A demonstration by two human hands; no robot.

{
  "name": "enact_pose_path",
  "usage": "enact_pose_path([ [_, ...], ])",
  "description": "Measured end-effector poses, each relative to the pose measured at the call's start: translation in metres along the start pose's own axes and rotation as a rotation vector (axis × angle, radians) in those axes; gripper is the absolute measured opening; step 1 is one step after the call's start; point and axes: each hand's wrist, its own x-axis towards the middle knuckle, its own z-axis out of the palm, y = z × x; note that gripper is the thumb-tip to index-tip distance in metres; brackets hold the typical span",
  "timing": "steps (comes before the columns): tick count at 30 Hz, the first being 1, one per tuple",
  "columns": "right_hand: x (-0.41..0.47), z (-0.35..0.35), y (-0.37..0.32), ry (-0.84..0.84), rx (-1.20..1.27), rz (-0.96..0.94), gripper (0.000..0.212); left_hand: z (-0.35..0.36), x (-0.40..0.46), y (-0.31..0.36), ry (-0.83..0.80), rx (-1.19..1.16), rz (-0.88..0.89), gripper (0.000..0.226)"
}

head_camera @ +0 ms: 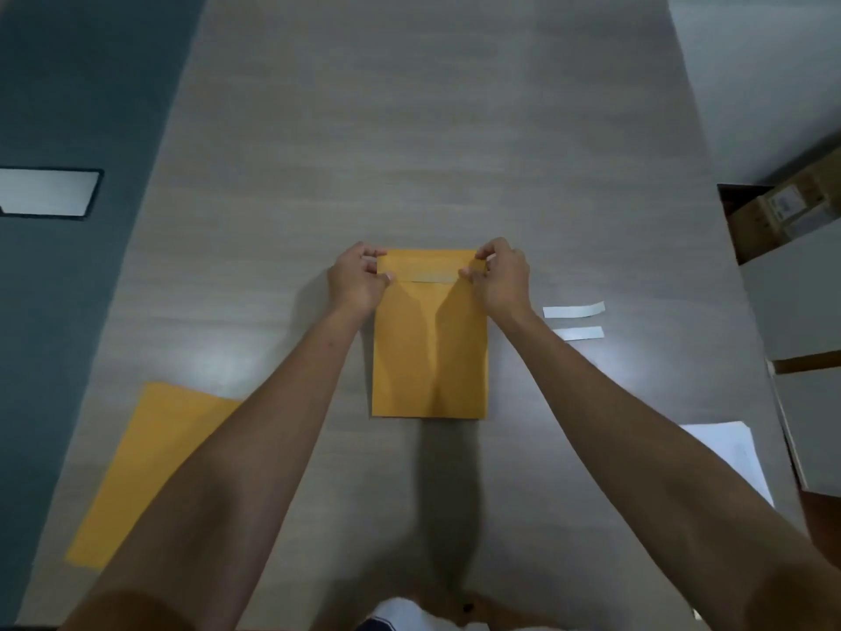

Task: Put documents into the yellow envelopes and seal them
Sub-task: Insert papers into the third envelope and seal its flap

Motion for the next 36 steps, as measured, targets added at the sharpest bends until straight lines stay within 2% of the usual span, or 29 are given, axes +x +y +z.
enact_pose_path([
  [7, 0.025, 0.023, 0.01, -0.03, -0.046, -0.032, 0.021, 0.013, 0.031, -0.012, 0.005, 0.129, 0.071, 0.029],
  [11, 0.031, 0.028, 0.016, -0.052, -0.137, -0.107, 0.026, 0.015, 0.037, -0.021, -0.019, 0.283, 0.192, 0.029],
  [16, 0.04, 0.022, 0.014, -0.093, -0.341, -0.238, 0.034, 0.012, 0.043, -0.012, -0.149, 0.535, 0.407, 0.054],
  [19, 0.043, 0.018, 0.015, -0.11, -0.393, -0.253, 0.033, 0.013, 0.043, -0.009, -0.182, 0.621, 0.429, 0.061],
  [23, 0.038, 0.015, 0.019, -0.11, -0.408, -0.273, 0.031, 0.017, 0.04, -0.008, -0.21, 0.675, 0.421, 0.056],
  [31, 0.028, 0.016, 0.024, -0.086, -0.404, -0.271, 0.027, 0.017, 0.029, -0.018, -0.165, 0.696, 0.507, 0.048],
  [34, 0.017, 0.02, 0.029, 0.013, -0.463, -0.402, 0.016, 0.022, 0.021, -0.029, -0.095, 0.684, 0.613, 0.042],
  [36, 0.009, 0.025, 0.036, 0.053, -0.493, -0.513, 0.015, 0.028, 0.012, -0.038, -0.038, 0.703, 0.674, 0.031],
])
